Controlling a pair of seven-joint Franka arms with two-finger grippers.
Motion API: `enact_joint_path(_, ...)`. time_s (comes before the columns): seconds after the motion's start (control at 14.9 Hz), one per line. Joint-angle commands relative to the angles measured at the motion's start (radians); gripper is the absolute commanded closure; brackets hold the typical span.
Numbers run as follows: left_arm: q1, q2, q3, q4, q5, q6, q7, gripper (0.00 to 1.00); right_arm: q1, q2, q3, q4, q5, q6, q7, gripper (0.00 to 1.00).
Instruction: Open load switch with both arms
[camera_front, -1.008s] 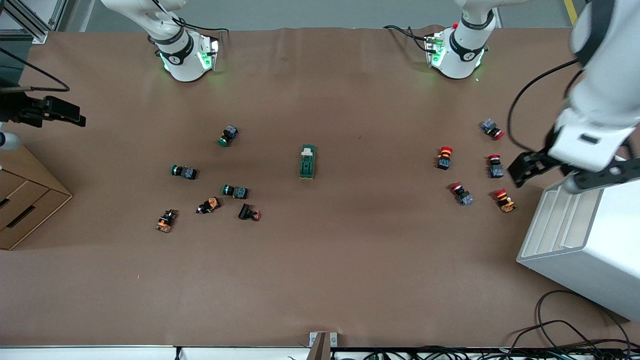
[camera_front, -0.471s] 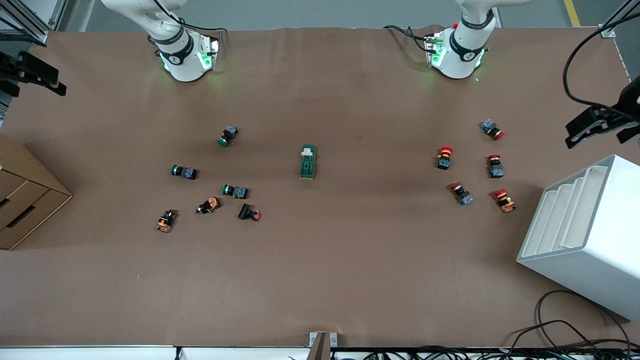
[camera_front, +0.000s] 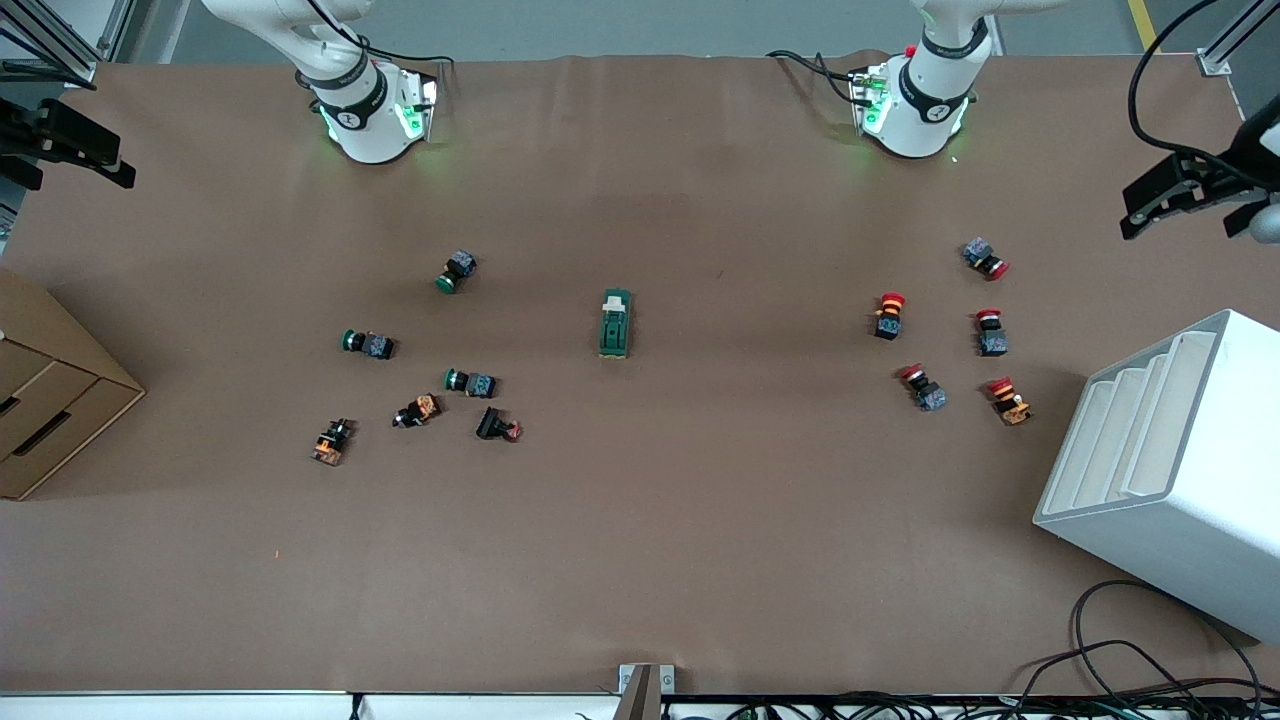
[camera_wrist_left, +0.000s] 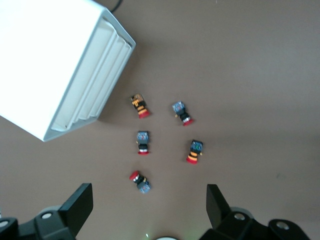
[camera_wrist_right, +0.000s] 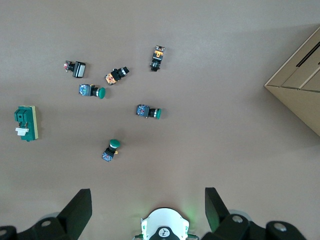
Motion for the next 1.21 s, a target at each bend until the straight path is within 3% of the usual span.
enact_joint_path(0.0,-0.007,-0.069,0.014,-0.091,-0.021,0.000,0.019,0.00,0.006,-0.019,-0.008,-0.024,0.001,0.015,-0.012,0.00)
enact_joint_path(0.61,-0.004,-0.136,-0.041,-0.193,-0.048,0.085,-0.001,0.00,0.006,-0.019,-0.002,-0.026,0.001,0.010,-0.012,0.00)
enact_joint_path(0.67,0.003,-0.135,-0.054,-0.191,-0.048,0.089,-0.002,0.00,0.005,-0.021,-0.002,-0.034,0.001,0.010,-0.010,0.00)
enact_joint_path(0.81,0.088,-0.127,-0.149,-0.180,-0.047,0.092,-0.005,0.00,0.000,-0.024,0.002,-0.041,0.001,0.010,-0.010,0.00)
enact_joint_path(1.14,0.093,-0.127,-0.170,-0.174,-0.038,0.085,-0.056,0.00,-0.049,-0.024,0.051,-0.041,0.004,0.009,-0.010,0.00)
